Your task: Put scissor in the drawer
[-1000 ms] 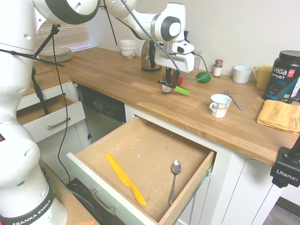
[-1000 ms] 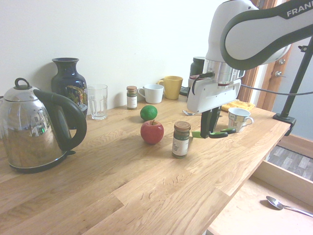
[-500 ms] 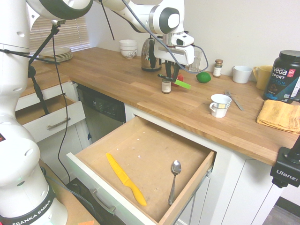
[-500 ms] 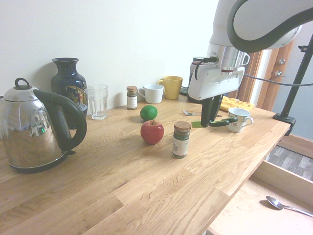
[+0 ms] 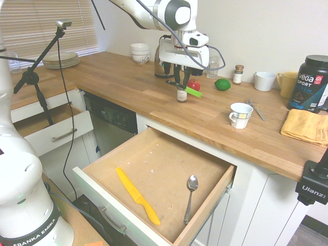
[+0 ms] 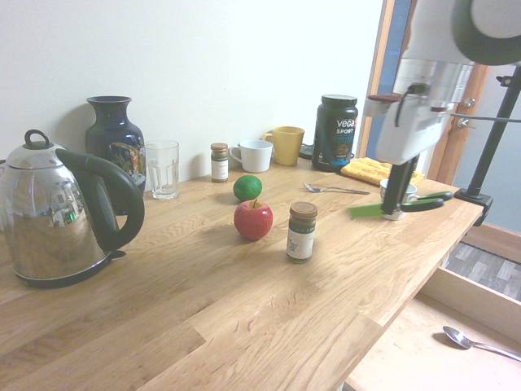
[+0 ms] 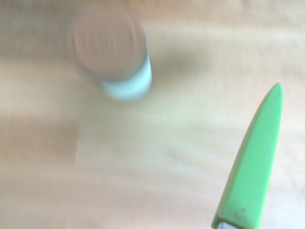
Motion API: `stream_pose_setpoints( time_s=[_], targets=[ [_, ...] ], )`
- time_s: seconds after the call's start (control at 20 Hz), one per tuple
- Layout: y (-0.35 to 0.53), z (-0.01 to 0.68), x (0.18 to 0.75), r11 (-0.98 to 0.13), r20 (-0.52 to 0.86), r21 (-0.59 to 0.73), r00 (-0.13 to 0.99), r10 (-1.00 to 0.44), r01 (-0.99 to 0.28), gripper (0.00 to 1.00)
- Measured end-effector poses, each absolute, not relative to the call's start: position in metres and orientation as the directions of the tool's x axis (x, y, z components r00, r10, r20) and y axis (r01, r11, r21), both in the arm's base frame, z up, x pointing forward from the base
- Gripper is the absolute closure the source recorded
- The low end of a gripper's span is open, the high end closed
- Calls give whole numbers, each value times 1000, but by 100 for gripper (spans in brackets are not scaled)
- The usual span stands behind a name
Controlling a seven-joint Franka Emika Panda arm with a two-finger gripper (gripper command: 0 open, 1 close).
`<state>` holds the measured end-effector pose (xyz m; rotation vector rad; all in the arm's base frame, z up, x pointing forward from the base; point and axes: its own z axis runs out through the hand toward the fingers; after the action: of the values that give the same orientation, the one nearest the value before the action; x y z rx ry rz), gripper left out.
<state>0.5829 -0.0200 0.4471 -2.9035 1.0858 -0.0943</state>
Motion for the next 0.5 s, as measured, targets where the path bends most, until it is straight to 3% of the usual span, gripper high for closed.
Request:
stream_pose_setpoints(
  time_s=[0.5],
  targets=[
    [-19,406,489,-752,28,-55,752,-658,-656,100]
  ],
)
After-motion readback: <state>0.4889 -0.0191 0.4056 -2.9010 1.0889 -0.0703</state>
